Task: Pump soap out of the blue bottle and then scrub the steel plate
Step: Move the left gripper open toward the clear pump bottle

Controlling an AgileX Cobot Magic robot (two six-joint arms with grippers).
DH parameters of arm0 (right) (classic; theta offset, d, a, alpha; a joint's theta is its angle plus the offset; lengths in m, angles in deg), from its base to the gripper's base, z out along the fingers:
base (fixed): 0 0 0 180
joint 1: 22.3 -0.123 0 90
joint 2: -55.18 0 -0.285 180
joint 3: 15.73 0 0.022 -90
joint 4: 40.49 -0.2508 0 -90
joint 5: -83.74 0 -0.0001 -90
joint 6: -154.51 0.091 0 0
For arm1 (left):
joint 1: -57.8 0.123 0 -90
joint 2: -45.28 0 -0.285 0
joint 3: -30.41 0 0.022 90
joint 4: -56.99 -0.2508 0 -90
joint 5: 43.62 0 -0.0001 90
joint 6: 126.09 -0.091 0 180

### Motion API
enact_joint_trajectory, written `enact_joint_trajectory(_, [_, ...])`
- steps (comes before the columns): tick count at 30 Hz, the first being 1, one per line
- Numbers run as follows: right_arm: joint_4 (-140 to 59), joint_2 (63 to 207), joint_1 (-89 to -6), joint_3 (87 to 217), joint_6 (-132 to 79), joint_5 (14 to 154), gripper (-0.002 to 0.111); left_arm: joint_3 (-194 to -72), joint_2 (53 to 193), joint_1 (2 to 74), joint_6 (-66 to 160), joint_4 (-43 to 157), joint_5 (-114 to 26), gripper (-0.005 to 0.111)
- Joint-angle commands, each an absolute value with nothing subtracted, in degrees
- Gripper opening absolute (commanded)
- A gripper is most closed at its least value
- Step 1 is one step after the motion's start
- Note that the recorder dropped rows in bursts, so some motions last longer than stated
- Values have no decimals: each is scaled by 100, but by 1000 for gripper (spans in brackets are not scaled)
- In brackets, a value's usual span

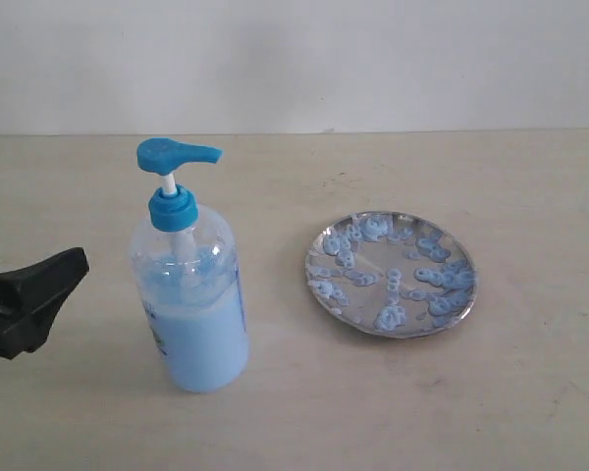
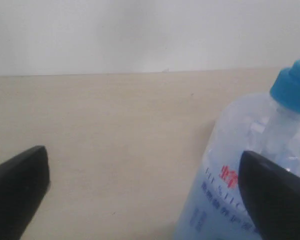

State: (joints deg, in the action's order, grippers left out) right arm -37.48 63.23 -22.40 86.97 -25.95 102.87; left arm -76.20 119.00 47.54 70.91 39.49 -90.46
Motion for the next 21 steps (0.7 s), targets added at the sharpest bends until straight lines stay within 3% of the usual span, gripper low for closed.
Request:
enact_joint_trajectory(1, [-3717,6297,-2230,8705,-2585,10256,8,-7609,11916,4723,8096,3131,-9569,108])
enact_joint_trajectory(5, [-3717,6297,-2230,8705,-2585,10256,8,-7609,11976,4723,8779,1289,-9943,107])
enact_joint_trajectory(21, [-3717,6297,-2230,8705,-2585,10256,8,-8162,14138,4723,7015,1970,-10891,107])
